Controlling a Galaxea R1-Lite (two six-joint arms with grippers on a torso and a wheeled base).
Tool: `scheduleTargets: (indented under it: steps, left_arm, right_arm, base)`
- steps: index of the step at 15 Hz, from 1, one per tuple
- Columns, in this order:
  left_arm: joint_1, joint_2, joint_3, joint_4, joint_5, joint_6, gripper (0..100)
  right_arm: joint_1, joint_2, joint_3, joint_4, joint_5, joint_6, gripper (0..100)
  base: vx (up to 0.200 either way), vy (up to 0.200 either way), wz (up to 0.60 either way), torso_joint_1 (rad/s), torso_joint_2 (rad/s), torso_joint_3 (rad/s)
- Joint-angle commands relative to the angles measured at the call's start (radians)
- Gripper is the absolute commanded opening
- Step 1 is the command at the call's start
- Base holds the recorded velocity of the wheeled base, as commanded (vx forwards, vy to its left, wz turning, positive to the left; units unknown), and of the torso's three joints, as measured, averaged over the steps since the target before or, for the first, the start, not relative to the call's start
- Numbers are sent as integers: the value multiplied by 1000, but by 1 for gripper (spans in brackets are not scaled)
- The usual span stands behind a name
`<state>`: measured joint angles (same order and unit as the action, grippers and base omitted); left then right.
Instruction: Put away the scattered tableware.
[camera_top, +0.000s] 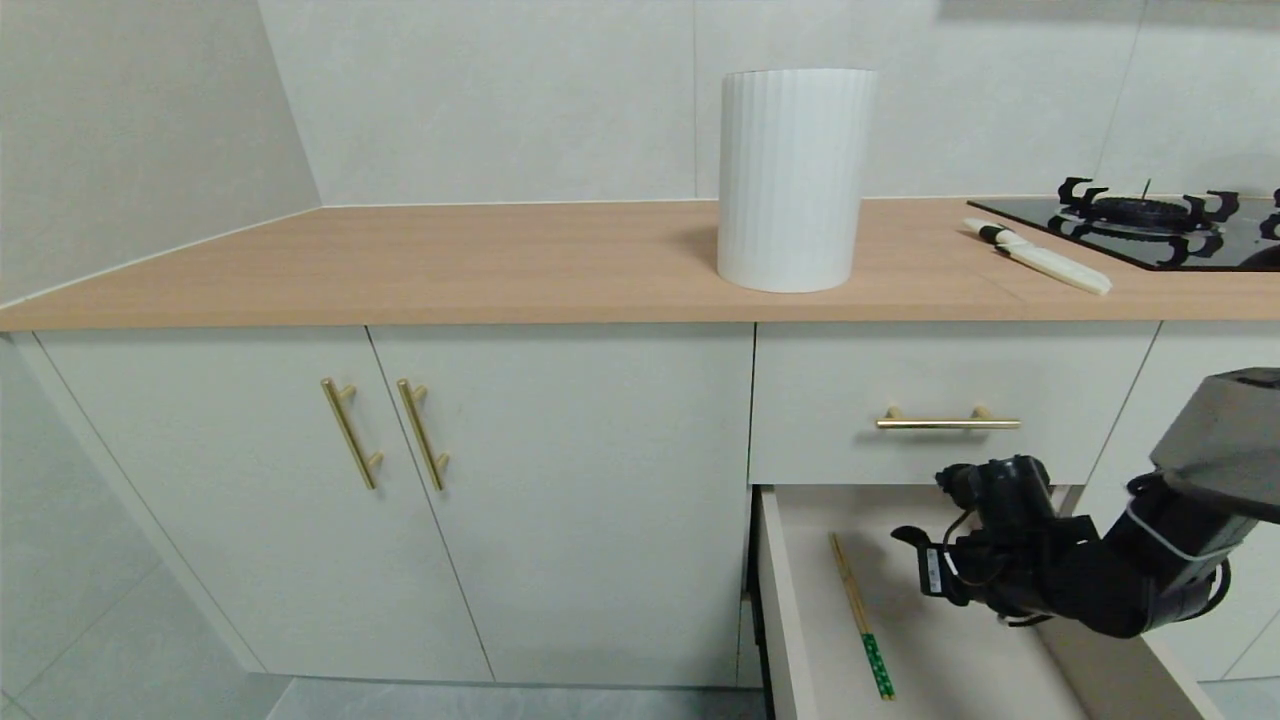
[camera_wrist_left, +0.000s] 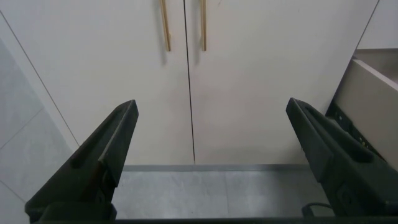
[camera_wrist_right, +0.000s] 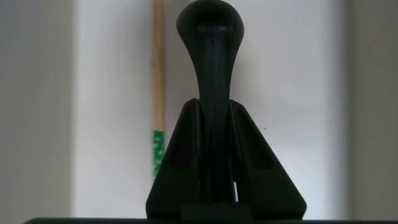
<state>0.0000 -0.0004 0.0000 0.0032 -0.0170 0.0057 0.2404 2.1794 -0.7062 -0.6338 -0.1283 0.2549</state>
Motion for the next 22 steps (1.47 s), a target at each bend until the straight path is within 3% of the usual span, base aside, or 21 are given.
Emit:
scheduleTargets:
  steps: [1, 15, 16, 22]
  left_arm:
    - [0, 0, 0, 0, 0, 0, 100]
    - [0, 0, 0, 0, 0, 0, 100]
    - [0, 0, 0, 0, 0, 0, 100]
    - [0, 0, 0, 0, 0, 0, 100]
  right_arm:
    - [0, 138, -4, -12, -2, -5, 0]
    - [-1, 223, -38, -10, -67, -11, 0]
    - [-1, 224, -42, -10, -67, -9, 100]
    - [-1, 208, -35, -10, -67, -8, 100]
  base:
    - [0, 0, 0, 0, 0, 0]
    - [0, 0, 0, 0, 0, 0]
    - [0, 0, 0, 0, 0, 0]
    - [0, 0, 0, 0, 0, 0]
